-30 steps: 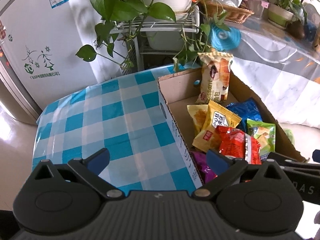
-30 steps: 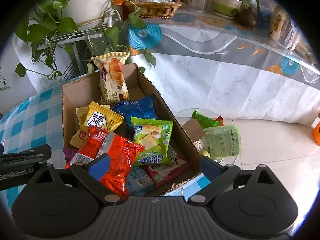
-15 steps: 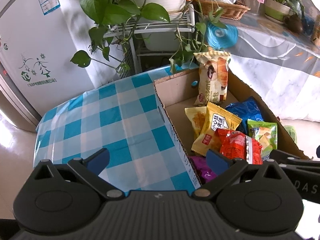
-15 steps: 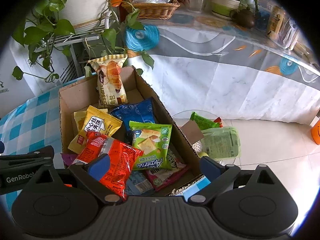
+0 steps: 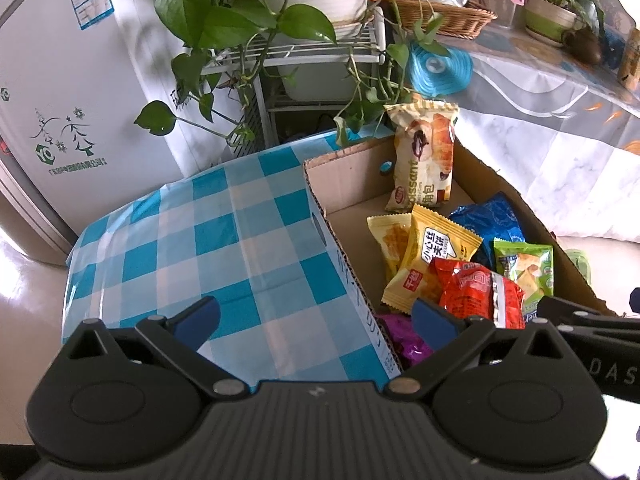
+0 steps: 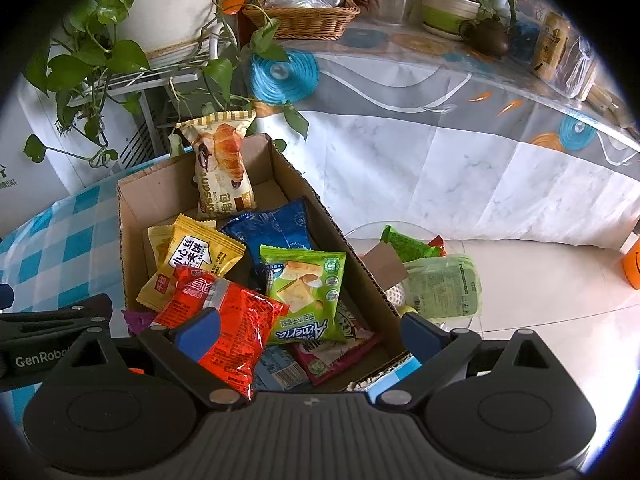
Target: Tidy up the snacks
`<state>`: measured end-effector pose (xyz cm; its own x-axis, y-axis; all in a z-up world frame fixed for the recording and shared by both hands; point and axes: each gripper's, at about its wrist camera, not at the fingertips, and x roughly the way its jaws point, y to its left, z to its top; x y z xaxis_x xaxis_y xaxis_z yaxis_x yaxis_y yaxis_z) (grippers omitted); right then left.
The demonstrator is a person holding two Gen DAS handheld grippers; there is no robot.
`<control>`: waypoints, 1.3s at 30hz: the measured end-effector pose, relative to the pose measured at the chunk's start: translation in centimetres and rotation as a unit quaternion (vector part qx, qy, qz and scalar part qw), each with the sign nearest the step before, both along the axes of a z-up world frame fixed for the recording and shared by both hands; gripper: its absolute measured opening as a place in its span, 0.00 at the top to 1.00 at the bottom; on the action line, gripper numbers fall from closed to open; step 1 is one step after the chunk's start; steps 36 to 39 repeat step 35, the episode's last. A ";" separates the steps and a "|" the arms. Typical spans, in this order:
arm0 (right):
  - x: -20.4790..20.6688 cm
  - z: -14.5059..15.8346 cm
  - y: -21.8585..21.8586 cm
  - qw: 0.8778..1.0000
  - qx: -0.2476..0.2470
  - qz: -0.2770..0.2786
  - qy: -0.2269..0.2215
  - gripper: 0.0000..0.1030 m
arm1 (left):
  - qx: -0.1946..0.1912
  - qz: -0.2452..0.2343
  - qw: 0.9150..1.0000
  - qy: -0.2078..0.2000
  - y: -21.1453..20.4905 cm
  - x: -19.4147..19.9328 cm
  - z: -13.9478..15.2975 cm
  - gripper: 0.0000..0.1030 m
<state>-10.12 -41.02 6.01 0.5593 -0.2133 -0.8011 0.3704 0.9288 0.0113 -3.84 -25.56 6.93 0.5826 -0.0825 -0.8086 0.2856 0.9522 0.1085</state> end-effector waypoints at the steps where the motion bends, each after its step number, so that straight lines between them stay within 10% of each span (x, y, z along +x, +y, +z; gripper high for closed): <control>1: 0.0 0.0 0.0 1.000 0.001 0.000 0.000 0.03 | 0.000 0.000 1.000 0.000 0.0 0.0 0.0 0.02; 39: 3.3 0.2 9.4 0.993 -0.034 0.112 -0.007 0.03 | -0.013 0.038 0.999 0.003 11.1 1.1 -0.7 0.03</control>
